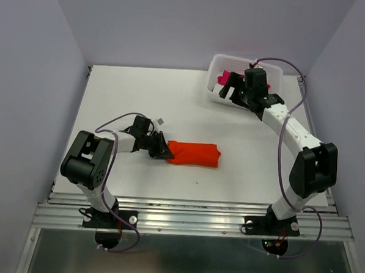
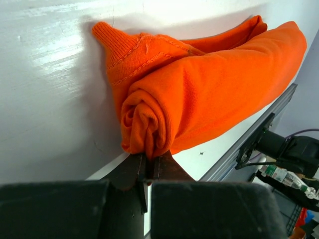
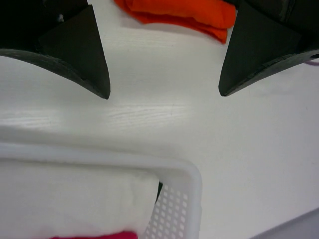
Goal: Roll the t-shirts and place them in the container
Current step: Move the bin to the center of the board.
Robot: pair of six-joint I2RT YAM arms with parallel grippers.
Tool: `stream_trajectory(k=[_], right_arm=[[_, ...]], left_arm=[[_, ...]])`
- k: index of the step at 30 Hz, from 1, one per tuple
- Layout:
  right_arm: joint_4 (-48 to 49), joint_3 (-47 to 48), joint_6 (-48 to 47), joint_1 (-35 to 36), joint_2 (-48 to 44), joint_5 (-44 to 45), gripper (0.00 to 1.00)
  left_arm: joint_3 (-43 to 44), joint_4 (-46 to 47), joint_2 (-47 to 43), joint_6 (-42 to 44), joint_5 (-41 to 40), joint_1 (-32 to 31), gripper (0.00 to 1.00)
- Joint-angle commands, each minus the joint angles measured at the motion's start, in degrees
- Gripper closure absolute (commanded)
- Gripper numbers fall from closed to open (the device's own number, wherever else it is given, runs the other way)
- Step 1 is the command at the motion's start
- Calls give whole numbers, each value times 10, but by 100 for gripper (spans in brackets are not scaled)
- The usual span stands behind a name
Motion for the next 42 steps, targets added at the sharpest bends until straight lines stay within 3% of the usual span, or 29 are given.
stream_trajectory(k=[1,6,11,13,35,42], right_arm=[[-19,89,-19,-29,69,39,5],[-55,224,-23,-55,181,5,1],[-123,366,-34,-70,281,-87,0],[-131,375,-39,-70,300,-109,0],[-112,202,-50,-70,215,-239,0],[-75,95,-15,-70,143,-262,0]], left_arm=[[15,-44,0,41,10,-3,100],[18,-67,-2,50,6,-3,100],[15,-66,-10,46,1,-3,100],[11,-66,-12,45,1,-3,100],[17,-65,-11,47,-5,-5,100],[18,-65,-10,47,-8,-5,100]])
